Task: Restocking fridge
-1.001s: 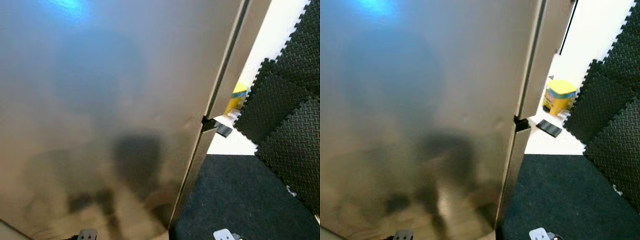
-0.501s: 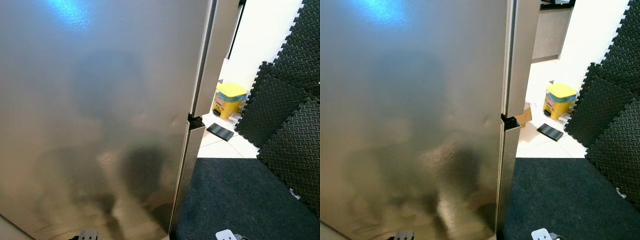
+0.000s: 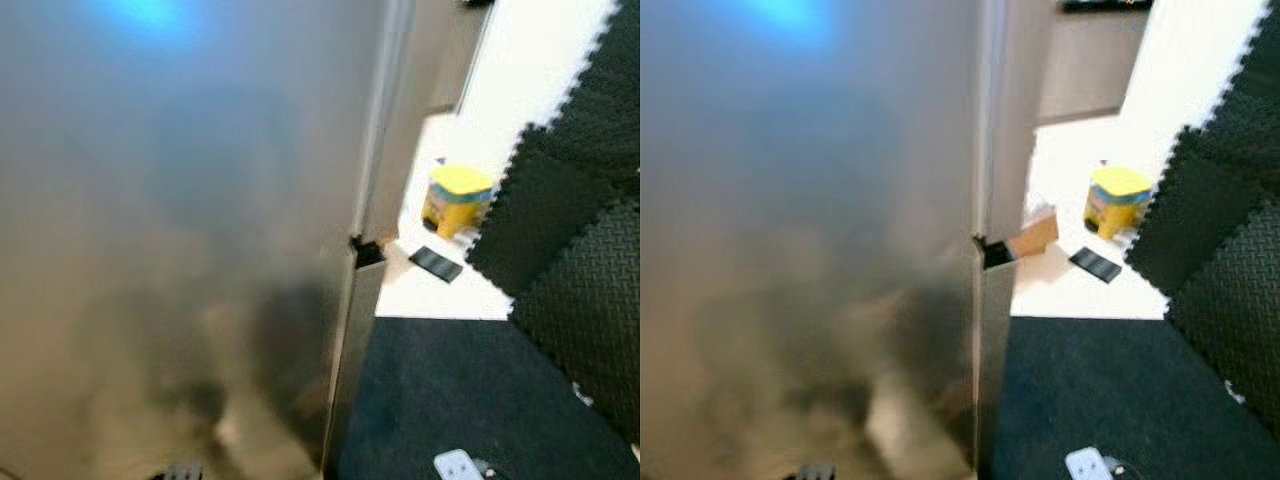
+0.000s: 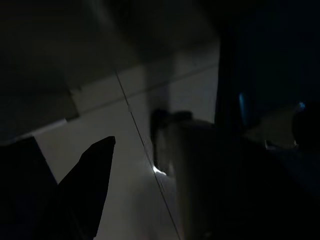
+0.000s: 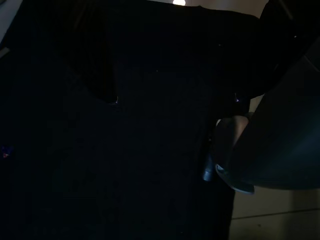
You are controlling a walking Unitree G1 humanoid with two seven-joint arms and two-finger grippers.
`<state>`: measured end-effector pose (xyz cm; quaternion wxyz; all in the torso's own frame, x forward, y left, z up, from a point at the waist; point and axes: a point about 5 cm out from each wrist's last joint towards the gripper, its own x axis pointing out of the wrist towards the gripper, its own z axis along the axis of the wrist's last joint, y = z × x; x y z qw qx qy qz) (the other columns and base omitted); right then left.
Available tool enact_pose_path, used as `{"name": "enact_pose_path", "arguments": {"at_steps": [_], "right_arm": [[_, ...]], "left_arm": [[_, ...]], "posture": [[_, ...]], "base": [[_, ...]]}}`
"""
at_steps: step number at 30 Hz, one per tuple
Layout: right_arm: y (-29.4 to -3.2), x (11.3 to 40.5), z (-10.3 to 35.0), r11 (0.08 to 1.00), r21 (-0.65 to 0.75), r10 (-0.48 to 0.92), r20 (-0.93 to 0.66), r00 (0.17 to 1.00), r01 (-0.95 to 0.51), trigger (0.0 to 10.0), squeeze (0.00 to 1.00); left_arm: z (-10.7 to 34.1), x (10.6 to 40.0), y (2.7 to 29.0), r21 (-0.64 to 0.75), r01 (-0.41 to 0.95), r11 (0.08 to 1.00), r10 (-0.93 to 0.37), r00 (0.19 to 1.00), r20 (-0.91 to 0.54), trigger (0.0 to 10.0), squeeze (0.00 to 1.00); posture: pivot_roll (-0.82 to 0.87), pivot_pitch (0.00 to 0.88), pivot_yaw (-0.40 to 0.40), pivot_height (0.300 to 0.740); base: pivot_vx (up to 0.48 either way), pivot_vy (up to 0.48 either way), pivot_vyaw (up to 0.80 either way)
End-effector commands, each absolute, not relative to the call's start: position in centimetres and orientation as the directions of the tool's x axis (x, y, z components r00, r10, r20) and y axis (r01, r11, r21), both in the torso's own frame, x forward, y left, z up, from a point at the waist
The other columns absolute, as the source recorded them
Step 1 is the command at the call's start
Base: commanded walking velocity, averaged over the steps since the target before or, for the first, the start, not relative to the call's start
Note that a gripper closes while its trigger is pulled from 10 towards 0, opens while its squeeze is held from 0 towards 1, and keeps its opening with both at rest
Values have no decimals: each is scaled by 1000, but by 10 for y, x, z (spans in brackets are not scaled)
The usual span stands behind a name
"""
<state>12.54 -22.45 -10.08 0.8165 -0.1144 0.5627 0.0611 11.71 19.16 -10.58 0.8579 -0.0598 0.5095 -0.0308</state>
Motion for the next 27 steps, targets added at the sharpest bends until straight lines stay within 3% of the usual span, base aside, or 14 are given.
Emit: {"name": "enact_pose_path", "arguments": {"at_steps": [1,4,10,17,20,24,27], "right_arm": [[-221,122,-103,970,-104,-23,-938,347,-218,10000,0],[-221,120,-103,972,-102,-25,-940,340,-213,10000,0],[-222,119,-103,973,-105,-29,-940,341,-207,10000,0],[-226,129,-99,970,-127,-38,-921,388,-206,10000,0],[-230,156,-87,959,-148,-6,-862,507,-241,10000,0],[-233,190,-65,970,-71,100,-755,649,-232,10000,0],[-233,208,-52,960,6,207,-689,695,-279,10000,0]], "left_arm": [[-108,110,194,-132,-23,991,-107,460,-881,10000,0],[-108,110,194,-132,-24,991,-106,460,-881,10000,0],[-108,111,194,-130,-23,991,-105,461,-881,10000,0],[-107,111,195,-126,-19,992,-103,460,-882,10000,0],[-107,110,196,-123,-18,992,-101,459,-883,10000,0],[-108,109,197,-119,-13,993,-100,454,-885,10000,0],[-108,109,198,-118,-10,993,-101,453,-886,10000,0]], "posture": [[-43,0,1,740],[-44,0,1,740],[-45,0,3,740],[-46,0,7,740],[-47,0,11,740],[-54,0,16,740],[-54,0,16,740]], "base": [[0,0,0],[0,0,0],[0,0,-678],[0,0,0],[0,0,0],[0,0,0],[0,0,0]]}}
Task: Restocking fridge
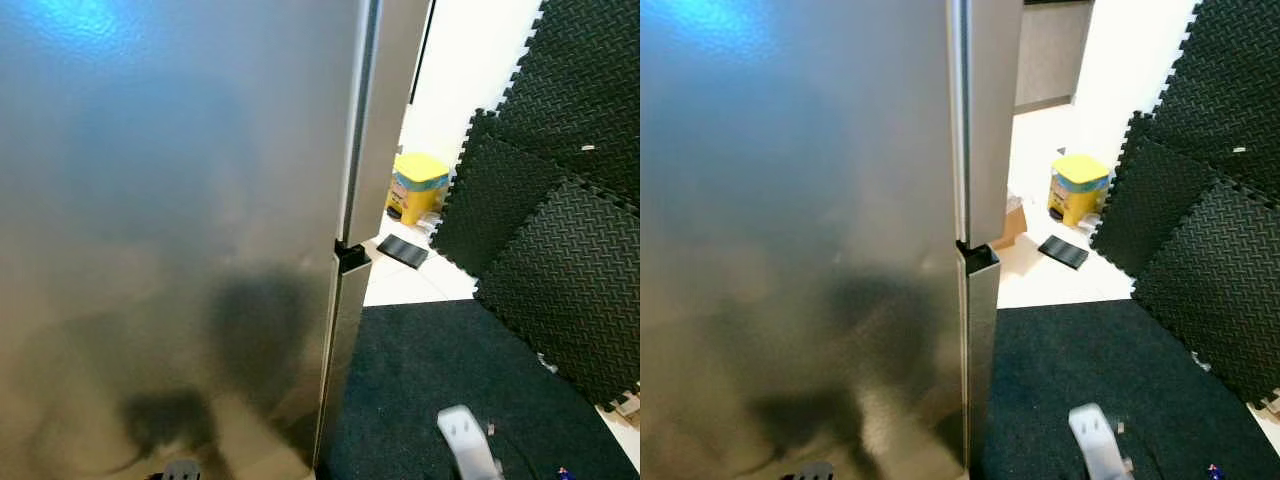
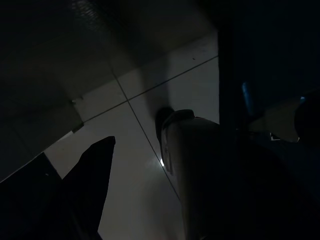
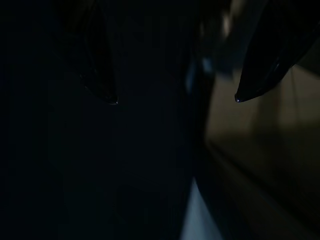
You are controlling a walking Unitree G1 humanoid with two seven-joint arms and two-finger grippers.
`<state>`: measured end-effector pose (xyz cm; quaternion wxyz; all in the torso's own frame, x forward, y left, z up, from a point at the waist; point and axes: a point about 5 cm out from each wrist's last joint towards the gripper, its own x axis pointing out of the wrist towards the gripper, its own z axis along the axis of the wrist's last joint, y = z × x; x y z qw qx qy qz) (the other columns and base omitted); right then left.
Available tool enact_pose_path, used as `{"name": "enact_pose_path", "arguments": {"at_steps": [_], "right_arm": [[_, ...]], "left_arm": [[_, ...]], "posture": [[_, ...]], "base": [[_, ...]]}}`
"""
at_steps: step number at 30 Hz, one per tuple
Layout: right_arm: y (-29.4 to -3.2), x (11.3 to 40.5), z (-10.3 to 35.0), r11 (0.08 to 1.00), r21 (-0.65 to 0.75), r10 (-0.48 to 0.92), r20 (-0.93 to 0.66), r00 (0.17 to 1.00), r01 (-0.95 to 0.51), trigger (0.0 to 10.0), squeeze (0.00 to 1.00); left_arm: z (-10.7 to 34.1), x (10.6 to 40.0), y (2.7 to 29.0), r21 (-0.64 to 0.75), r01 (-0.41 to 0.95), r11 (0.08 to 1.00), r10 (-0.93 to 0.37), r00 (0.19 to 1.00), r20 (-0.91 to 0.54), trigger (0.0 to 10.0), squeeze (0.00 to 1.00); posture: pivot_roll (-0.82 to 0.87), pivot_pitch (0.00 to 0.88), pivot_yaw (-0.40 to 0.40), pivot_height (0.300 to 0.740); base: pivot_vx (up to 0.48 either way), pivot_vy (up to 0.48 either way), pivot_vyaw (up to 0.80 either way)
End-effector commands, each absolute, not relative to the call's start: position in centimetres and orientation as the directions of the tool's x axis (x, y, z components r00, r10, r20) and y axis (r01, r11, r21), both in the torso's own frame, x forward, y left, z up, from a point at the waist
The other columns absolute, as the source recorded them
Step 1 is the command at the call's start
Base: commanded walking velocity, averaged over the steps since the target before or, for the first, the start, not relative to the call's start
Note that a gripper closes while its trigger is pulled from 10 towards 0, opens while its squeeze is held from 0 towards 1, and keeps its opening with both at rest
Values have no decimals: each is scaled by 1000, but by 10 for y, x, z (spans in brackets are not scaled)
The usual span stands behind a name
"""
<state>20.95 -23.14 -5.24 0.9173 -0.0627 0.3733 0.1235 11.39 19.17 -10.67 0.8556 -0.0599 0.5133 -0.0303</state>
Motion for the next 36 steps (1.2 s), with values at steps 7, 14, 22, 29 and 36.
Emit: {"name": "enact_pose_path", "arguments": {"at_steps": [7,14,22,29,36], "right_arm": [[-229,225,-34,900,94,389,-613,687,-426,10000,0],[-234,248,-2,811,171,571,-446,690,-560,10000,0],[-252,281,48,787,26,590,-321,741,-616,10000,0],[-244,302,83,753,-46,640,-184,746,-657,10000,0],[-221,301,89,662,-8,739,-159,655,-749,10000,0]], "left_arm": [[-108,109,197,-118,-9,993,-101,453,-886,10000,0],[-108,107,196,-119,-9,993,-102,449,-888,10000,0],[-109,106,196,-119,-8,993,-103,448,-888,10000,0],[-108,107,194,-126,-8,992,-109,452,-885,10000,0],[-109,107,193,-126,-6,992,-110,450,-886,10000,0]], "posture": [[-57,0,12,740],[-58,0,9,740],[-62,0,0,740],[-62,0,-1,740],[-65,0,-1,740]], "base": [[0,0,0],[0,0,0],[0,0,0],[0,0,0],[0,0,0]]}}
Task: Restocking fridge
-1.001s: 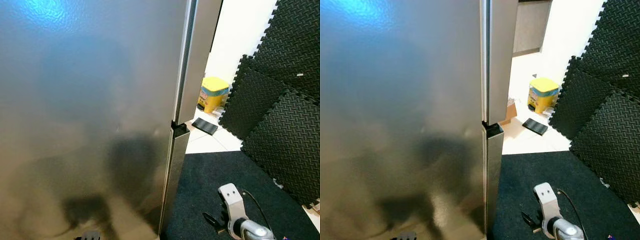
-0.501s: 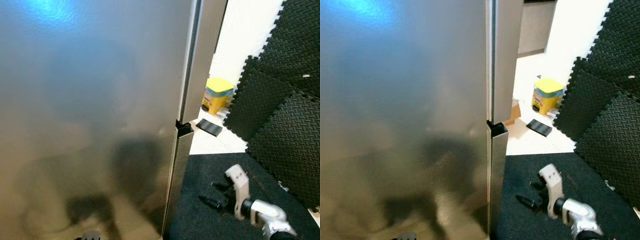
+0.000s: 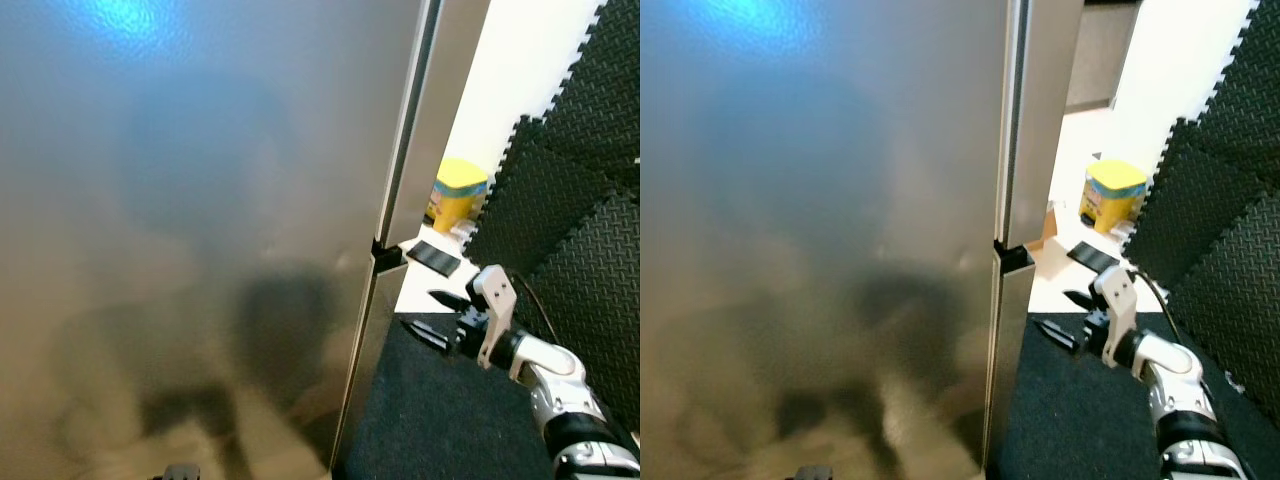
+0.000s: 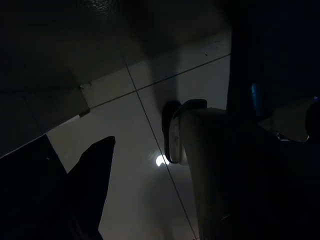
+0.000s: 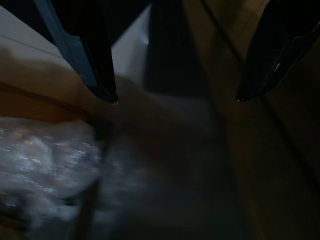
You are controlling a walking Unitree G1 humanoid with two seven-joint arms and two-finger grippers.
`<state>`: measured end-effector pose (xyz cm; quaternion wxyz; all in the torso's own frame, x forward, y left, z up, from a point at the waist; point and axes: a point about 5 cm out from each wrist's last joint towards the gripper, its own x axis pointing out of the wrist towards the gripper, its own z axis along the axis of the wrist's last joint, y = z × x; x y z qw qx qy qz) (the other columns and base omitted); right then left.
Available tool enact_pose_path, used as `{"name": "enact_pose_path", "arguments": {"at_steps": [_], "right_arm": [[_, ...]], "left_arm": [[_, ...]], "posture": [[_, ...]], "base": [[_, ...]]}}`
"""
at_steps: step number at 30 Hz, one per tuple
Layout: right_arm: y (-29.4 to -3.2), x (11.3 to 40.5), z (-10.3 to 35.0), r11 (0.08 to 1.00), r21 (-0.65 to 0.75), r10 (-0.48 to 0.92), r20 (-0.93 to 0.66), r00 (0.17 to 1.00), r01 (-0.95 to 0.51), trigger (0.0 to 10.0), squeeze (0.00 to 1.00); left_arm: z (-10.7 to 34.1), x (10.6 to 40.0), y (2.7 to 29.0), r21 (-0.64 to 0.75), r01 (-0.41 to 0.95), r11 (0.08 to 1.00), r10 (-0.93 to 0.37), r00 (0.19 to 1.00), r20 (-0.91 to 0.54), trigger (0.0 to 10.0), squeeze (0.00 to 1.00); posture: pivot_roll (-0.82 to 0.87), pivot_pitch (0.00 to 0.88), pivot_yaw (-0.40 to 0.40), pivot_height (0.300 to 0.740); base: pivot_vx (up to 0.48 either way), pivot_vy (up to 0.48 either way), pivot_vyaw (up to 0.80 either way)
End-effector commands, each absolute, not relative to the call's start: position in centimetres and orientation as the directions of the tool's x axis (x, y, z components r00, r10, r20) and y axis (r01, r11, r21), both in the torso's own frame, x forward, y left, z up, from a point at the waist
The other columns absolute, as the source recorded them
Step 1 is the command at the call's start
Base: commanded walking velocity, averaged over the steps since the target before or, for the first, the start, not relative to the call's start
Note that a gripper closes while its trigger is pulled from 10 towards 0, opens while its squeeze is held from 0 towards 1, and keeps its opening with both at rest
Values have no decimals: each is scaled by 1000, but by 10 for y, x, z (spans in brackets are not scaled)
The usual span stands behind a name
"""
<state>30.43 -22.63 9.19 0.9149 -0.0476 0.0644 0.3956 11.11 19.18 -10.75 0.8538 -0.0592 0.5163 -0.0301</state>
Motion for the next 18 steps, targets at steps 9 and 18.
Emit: {"name": "enact_pose_path", "arguments": {"at_steps": [9,18], "right_arm": [[-195,313,96,692,85,721,-134,680,-717,10000,0],[-168,323,94,729,44,681,-150,717,-683,10000,0]], "left_arm": [[-108,107,193,-127,-7,992,-110,452,-885,10000,0],[-108,109,193,-128,-4,992,-113,455,-883,10000,0]], "posture": [[-63,0,-1,740],[-62,0,-1,740]], "base": [[0,0,0],[0,0,0]]}}
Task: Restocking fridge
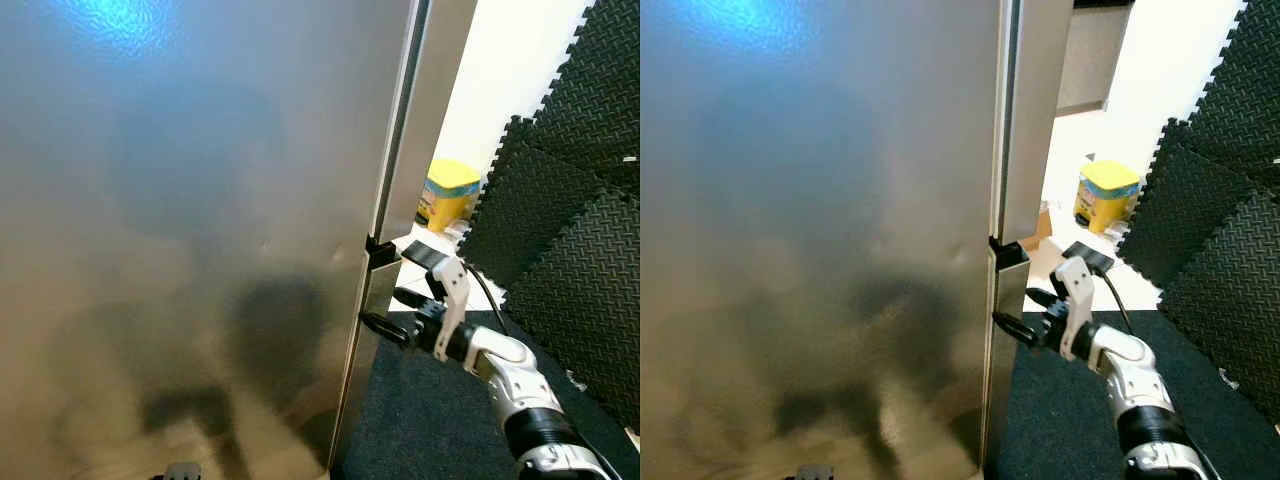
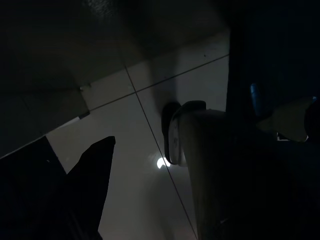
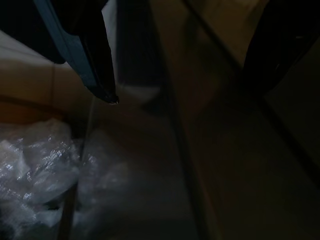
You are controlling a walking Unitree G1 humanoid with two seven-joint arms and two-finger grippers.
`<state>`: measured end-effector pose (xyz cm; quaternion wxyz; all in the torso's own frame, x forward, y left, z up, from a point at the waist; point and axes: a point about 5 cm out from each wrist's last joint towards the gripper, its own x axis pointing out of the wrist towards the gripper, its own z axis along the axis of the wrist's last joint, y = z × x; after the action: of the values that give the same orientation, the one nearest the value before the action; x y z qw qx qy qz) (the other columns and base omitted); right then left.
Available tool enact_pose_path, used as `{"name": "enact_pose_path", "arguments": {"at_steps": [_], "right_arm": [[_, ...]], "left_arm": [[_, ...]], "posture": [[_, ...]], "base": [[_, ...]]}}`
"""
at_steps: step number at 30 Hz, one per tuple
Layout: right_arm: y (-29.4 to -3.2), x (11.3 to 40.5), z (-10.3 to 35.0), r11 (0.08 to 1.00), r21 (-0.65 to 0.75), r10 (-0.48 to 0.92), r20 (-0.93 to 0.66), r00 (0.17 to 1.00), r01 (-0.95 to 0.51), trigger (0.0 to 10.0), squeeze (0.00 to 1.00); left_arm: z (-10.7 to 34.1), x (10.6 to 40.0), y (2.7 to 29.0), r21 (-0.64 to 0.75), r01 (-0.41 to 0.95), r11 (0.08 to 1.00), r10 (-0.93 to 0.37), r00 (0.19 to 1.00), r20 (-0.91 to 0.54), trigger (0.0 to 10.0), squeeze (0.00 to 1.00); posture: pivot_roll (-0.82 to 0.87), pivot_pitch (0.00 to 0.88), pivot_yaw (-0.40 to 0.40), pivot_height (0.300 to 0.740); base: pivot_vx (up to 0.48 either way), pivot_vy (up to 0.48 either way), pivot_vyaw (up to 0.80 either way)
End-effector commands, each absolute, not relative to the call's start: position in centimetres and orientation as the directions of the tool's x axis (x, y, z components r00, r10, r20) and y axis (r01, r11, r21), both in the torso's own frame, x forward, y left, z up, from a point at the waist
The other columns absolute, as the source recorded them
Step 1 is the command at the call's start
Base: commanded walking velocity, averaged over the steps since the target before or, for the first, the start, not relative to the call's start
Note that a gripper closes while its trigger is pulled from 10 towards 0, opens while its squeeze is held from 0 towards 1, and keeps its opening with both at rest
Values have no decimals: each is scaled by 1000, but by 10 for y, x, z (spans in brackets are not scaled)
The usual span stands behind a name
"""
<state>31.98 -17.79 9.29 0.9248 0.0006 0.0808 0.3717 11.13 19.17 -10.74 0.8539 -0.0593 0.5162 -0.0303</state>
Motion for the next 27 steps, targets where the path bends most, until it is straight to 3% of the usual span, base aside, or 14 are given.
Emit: {"name": "enact_pose_path", "arguments": {"at_steps": [1,15,27], "right_arm": [[-165,323,94,731,46,679,-152,718,-681,10000,0],[-130,331,96,740,-43,650,-209,730,-671,10000,0],[-114,351,107,883,-130,428,-178,886,-452,10000,0]], "left_arm": [[-108,109,193,-129,-3,992,-113,456,-883,10000,0],[-109,108,191,-129,4,992,-117,452,-884,10000,0],[-109,108,188,-134,13,991,-126,449,-885,10000,0]], "posture": [[-62,0,-1,740],[-62,0,-6,740],[-67,0,-5,740]], "base": [[0,0,0],[0,0,0],[0,0,0]]}}
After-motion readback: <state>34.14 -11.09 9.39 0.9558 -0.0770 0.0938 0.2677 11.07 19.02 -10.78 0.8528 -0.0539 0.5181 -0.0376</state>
